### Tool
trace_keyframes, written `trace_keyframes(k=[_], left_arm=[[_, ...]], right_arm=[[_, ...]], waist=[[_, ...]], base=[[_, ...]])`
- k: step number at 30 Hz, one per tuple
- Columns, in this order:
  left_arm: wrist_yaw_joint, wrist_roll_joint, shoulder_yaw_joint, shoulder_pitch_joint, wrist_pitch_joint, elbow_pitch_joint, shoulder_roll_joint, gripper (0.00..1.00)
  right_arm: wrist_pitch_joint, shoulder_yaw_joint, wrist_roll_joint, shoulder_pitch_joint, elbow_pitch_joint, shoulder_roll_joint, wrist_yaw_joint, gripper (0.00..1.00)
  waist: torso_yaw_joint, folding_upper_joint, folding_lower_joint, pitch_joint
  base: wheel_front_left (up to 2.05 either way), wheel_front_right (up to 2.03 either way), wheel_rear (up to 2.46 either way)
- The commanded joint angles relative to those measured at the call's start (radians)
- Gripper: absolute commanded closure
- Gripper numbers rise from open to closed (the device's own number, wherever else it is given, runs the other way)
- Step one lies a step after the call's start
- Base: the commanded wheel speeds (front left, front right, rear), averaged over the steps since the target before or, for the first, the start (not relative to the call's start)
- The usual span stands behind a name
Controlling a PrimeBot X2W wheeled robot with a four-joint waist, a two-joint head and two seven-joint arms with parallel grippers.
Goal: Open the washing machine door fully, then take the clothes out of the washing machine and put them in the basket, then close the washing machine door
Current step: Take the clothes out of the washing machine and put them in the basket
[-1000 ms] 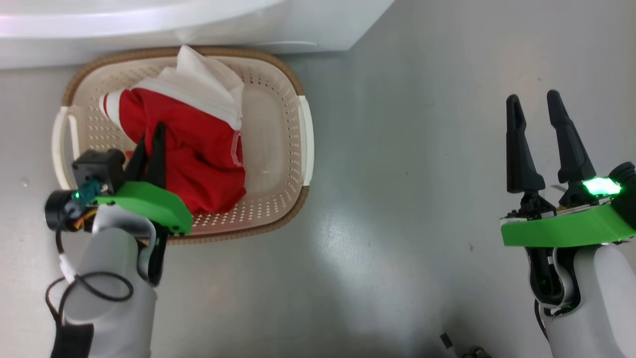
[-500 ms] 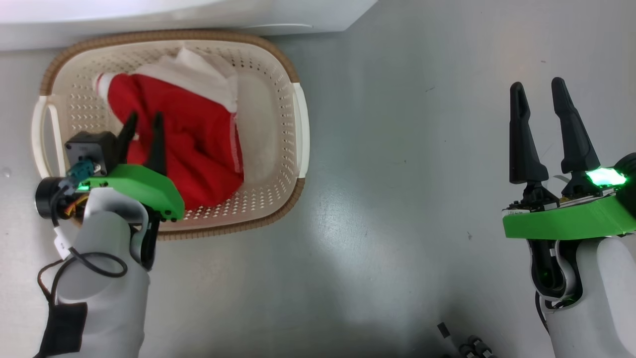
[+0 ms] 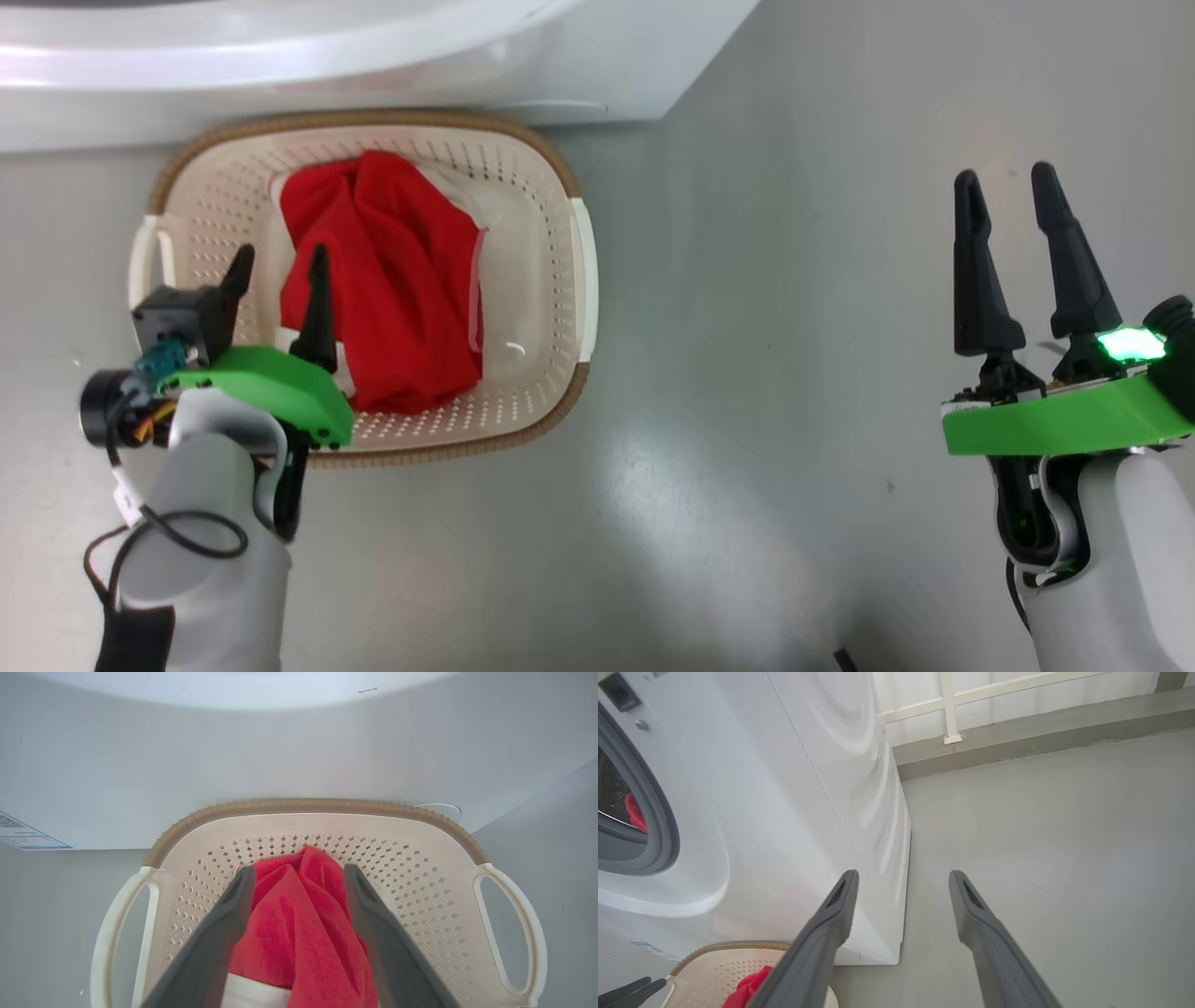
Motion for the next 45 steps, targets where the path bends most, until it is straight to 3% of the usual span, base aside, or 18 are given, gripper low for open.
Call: trace_keyframes(k=[1, 29, 45], left_arm=[[-0.005, 0.007, 0.02, 0.046, -0.005, -0.023, 0.024, 0.0], [-0.006, -0.036, 0.024, 0.421, -0.005, -0.463, 0.014, 0.0], [0.01, -0.032, 0.03, 0.629, -0.005, -0.651, 0.013, 0.0]], right_arm=[[-0.006, 0.018, -0.01, 0.035, -0.018, 0.002, 0.007, 0.0], [-0.006, 0.055, -0.004, 0.226, 0.053, -0.061, 0.007, 0.0], [-0.006, 0.038, 0.008, 0.337, 0.055, -0.064, 0.007, 0.0]], waist=[[0.01, 0.0, 0.0, -0.035], [0.064, 0.0, 0.0, -0.421], [0.057, 0.0, 0.0, -0.539]], base=[[0.0, 0.0, 0.0], [0.0, 0.0, 0.0], [0.0, 0.0, 0.0]])
